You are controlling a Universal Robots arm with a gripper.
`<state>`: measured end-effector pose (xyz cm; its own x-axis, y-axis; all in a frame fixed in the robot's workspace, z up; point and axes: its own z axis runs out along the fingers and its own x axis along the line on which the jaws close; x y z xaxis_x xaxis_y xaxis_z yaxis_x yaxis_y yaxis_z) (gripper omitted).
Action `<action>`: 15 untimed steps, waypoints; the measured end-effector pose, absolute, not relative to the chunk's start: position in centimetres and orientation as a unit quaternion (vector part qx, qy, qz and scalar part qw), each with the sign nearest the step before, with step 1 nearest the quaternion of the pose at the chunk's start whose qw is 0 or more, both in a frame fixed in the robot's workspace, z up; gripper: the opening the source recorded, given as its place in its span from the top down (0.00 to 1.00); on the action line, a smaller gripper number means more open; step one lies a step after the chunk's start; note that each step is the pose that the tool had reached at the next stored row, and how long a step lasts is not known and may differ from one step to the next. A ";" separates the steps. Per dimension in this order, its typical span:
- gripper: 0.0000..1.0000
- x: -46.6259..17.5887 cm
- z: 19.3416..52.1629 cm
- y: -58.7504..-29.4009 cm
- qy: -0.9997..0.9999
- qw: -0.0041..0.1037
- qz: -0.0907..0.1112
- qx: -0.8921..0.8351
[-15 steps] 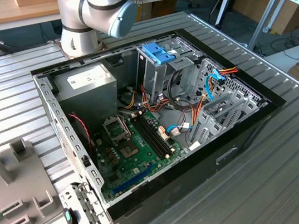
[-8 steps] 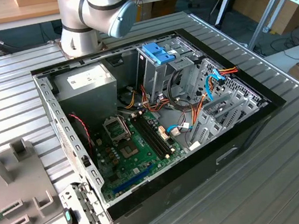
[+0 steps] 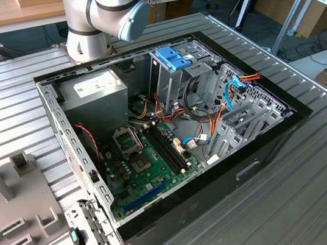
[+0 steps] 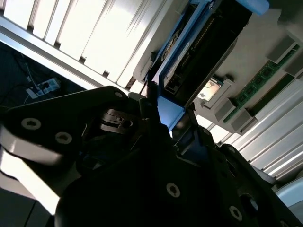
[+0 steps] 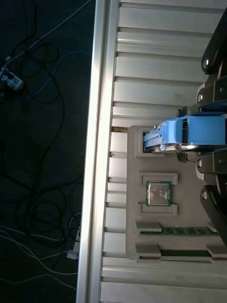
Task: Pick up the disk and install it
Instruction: 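Pick up the disk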
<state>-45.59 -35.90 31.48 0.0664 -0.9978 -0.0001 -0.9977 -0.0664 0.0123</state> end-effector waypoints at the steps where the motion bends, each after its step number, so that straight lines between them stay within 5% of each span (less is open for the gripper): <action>1: 0.64 -45.6 31.5 -35.9 -0.683 0.004 -0.004 0.730; 15: 0.64 -45.6 33.0 -35.9 -0.683 0.005 -0.004 0.730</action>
